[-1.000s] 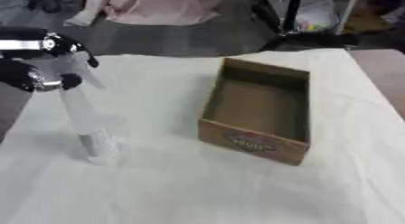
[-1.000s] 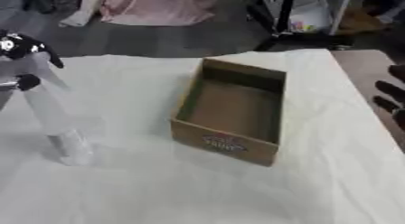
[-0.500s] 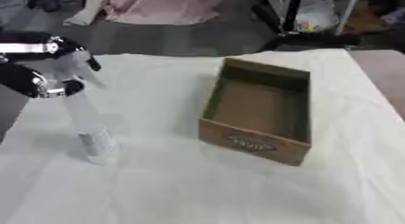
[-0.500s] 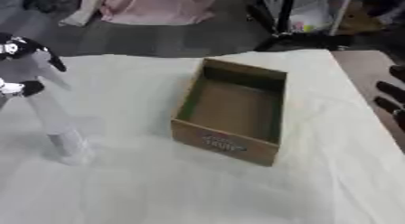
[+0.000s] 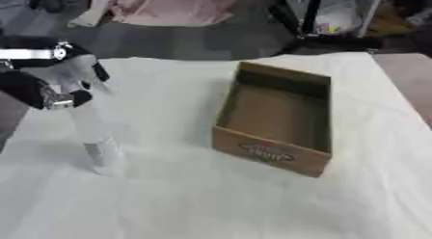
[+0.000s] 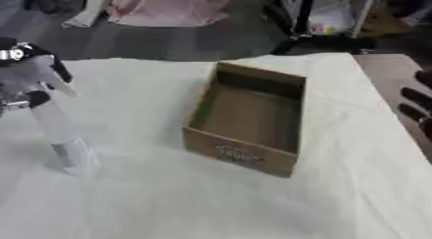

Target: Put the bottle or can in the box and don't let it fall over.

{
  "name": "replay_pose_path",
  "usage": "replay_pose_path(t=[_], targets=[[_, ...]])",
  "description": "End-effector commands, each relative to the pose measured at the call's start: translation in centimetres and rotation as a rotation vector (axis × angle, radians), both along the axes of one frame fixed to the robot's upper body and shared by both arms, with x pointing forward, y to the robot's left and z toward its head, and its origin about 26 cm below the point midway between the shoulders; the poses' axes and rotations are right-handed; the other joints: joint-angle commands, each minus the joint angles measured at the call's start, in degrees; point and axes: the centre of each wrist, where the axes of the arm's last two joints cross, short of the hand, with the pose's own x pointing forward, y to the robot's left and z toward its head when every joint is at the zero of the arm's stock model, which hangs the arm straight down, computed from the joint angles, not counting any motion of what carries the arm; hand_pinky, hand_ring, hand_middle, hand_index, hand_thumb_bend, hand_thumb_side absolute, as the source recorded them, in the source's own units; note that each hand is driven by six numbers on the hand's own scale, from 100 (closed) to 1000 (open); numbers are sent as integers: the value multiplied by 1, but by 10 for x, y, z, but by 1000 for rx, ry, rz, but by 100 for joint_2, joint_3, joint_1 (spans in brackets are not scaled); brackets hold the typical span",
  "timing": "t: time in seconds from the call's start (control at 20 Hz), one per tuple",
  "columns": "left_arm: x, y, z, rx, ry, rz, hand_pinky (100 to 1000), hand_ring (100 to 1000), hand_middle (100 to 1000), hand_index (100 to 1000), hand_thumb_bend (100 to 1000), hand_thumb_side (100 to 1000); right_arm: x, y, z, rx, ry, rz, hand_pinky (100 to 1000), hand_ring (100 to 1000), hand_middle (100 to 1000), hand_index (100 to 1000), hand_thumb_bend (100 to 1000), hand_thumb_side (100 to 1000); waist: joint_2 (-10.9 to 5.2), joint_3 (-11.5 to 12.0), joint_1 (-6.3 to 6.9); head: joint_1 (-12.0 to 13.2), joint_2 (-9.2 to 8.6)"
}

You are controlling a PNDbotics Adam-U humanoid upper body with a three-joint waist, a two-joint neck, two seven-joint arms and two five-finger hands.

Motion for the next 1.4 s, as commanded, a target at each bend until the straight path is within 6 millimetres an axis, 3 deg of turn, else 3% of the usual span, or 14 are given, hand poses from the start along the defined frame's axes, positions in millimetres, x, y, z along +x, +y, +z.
replay_pose_path(t=[0.05,0.6,0.85,1.25,1.4], targets=[[-2,4,9,117,-5,-127,480,568,647,786,138,469,-1,-3,7,-17,-18,-3,962,967,1000,948,217,533,-55,-7,-7,11,-56],[0,3,8,126,-10,-134,388,507,561,692,100,205,-1,-3,7,-15,-19,0,963,965,1000,949,214,534,-60,-18,-3,17,-83],[0,3,6,132,-12,-141,259,459,511,619,100,105,-1,-4,6,-15,-18,-2,964,964,1000,949,212,536,-54,-19,-5,22,-81],[1,6,7,124,-26,-145,113,365,419,510,100,100,-1,-4,5,-14,-15,-5,964,962,1000,947,211,536,-48,-20,-15,16,-82],[1,7,9,111,-29,-146,100,332,385,470,100,100,-1,-4,5,-15,-14,-6,964,962,1000,948,211,537,-48,-20,-18,17,-78]])
